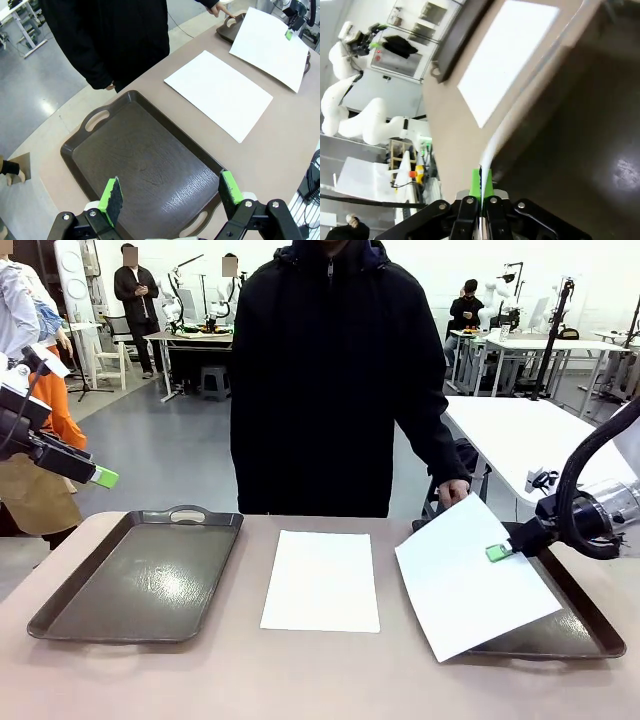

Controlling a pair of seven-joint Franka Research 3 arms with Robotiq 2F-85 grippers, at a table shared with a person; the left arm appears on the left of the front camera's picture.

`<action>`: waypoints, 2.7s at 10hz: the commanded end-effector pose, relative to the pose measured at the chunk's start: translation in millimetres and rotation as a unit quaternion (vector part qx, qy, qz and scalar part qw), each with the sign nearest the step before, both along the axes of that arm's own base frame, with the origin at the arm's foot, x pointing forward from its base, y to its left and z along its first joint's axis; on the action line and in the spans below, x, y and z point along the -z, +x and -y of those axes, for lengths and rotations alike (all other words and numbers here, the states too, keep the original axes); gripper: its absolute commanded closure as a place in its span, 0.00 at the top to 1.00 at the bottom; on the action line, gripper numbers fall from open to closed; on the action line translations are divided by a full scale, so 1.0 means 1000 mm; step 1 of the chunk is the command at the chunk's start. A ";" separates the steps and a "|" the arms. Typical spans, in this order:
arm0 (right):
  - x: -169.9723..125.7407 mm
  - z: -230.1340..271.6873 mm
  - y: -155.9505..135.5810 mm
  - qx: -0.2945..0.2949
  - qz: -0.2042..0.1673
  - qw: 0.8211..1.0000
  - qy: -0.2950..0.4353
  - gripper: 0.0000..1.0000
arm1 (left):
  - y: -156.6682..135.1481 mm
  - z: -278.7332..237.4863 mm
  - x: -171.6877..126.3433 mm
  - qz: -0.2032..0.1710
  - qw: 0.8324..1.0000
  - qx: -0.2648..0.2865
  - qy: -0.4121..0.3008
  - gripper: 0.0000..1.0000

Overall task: Sort the A4 documents.
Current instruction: Place the A4 Paper in the designated Handle tray.

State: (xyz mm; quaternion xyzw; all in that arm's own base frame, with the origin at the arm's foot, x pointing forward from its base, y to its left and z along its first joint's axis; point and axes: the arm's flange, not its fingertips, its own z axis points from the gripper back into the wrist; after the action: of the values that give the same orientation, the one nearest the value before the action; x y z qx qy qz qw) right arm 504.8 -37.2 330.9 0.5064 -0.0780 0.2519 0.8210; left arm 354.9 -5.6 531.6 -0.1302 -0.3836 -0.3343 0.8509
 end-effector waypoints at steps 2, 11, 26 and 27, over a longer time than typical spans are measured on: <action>-0.004 0.008 0.003 0.061 -0.025 0.993 -0.103 0.01 | 0.001 -0.001 0.001 0.001 1.000 0.001 -0.001 1.00; -0.003 0.023 0.011 0.160 -0.038 0.958 -0.233 0.01 | 0.001 -0.001 0.001 0.001 1.000 0.001 -0.001 1.00; 0.002 0.031 -0.001 0.255 -0.083 0.900 -0.344 0.75 | 0.001 -0.001 0.001 0.001 1.000 0.001 -0.001 1.00; 0.000 0.029 -0.005 0.260 -0.086 0.893 -0.358 0.74 | 0.001 -0.001 0.001 0.001 1.000 0.001 -0.001 1.00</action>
State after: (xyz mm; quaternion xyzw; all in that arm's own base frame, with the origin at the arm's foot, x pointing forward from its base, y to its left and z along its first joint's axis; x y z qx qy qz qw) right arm 508.5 -77.3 326.5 0.1888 -0.0533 0.0109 0.9805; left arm 354.9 -5.6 531.6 -0.1302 -0.3836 -0.3343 0.8509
